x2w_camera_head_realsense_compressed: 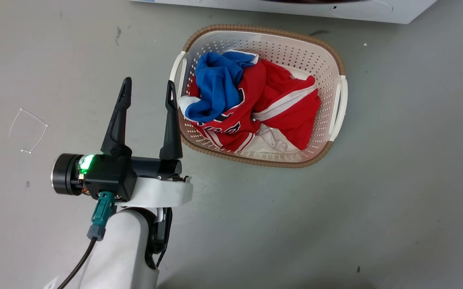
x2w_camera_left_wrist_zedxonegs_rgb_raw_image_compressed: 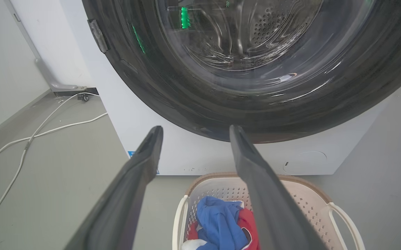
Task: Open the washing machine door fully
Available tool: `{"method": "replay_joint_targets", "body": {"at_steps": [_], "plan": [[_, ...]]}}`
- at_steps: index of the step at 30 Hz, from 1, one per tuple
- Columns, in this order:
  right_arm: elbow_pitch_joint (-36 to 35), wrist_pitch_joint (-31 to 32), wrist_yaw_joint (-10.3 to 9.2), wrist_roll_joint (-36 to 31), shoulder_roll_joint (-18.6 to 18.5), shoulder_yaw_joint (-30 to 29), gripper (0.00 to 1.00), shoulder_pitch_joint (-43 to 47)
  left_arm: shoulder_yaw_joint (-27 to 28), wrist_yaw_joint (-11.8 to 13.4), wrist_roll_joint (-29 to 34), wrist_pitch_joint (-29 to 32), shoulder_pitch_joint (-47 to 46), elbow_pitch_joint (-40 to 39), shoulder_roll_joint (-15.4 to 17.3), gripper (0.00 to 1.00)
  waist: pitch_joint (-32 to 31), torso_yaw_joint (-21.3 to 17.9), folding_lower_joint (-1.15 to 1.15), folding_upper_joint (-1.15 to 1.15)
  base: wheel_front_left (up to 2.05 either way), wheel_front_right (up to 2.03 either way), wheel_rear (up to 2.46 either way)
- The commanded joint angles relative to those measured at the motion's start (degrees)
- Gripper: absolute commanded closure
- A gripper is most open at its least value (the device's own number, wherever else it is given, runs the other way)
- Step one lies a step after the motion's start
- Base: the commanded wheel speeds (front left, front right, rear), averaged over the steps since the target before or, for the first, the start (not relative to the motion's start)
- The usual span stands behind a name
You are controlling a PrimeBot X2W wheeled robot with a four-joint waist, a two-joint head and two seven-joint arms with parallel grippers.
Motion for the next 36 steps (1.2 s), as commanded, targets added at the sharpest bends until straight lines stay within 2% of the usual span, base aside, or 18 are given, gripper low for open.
{"method": "replay_joint_targets", "body": {"at_steps": [1, 16, 26, 36], "plan": [[0.23, 1.05, 0.02, -0.16, 1.52, 1.24, 1.0, 0.07, 0.05, 0.18, -0.16, -0.16, -0.79, 0.07, -0.11, 0.0, -0.07, -0.06, -0.01, 0.0, 0.0, 0.0, 0.0], [-3.46, 5.83, 0.1, -0.18, 3.7, 4.48, 1.0, 7.84, 1.3, -0.6, 0.67, -0.16, 1.69, 1.79, -0.11, 0.0, -5.03, -1.78, -0.01, 0.0, 0.0, 0.0, 0.0], [-9.15, 8.4, 0.09, 1.27, 3.16, 4.83, 1.0, 16.67, 2.47, -1.05, 1.32, -0.16, 4.06, 2.29, -0.1, 0.0, -8.87, -3.0, -0.01, 0.0, 0.0, 0.0, 0.0], [-16.39, 11.29, 0.09, 3.2, 4.98, 6.99, 1.0, 26.72, 3.35, -1.49, 1.85, -0.16, 6.36, 2.67, -0.1, 0.0, -12.34, -3.64, -0.01, 0.0, 0.0, 0.0, 0.0]]}}
